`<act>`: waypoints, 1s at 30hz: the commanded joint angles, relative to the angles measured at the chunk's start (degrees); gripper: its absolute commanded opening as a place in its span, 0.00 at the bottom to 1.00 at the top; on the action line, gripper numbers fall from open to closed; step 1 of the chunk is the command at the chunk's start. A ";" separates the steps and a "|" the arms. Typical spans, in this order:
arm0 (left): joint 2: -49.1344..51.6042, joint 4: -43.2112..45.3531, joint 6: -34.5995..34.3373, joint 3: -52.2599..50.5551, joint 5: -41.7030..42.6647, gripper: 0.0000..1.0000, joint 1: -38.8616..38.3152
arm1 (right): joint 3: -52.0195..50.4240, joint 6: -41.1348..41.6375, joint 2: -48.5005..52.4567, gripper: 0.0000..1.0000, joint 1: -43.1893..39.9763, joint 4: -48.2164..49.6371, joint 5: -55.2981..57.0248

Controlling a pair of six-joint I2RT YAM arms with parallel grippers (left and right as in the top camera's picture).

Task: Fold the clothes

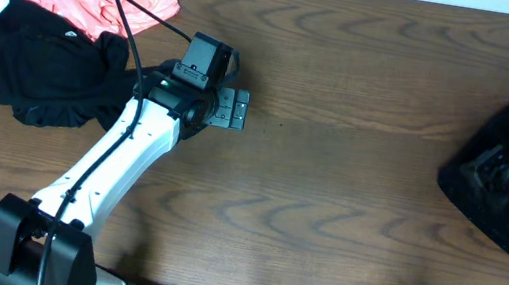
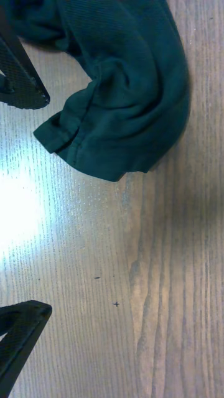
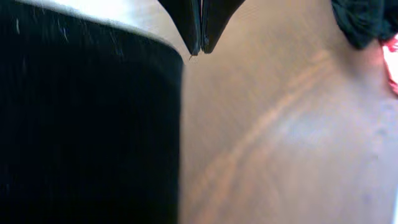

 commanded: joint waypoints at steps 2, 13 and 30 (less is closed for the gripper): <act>-0.68 -0.17 -0.72 0.02 -0.09 0.98 -0.09 | 0.39 -5.05 -0.63 0.02 0.33 -5.57 3.98; -0.68 -0.22 -0.74 0.02 -0.07 0.98 -0.09 | -2.62 -3.23 -0.63 0.06 0.28 -11.47 25.22; -0.68 -1.73 -0.72 0.02 -0.09 0.98 -0.07 | -16.41 12.26 -0.63 0.01 -3.39 13.73 48.59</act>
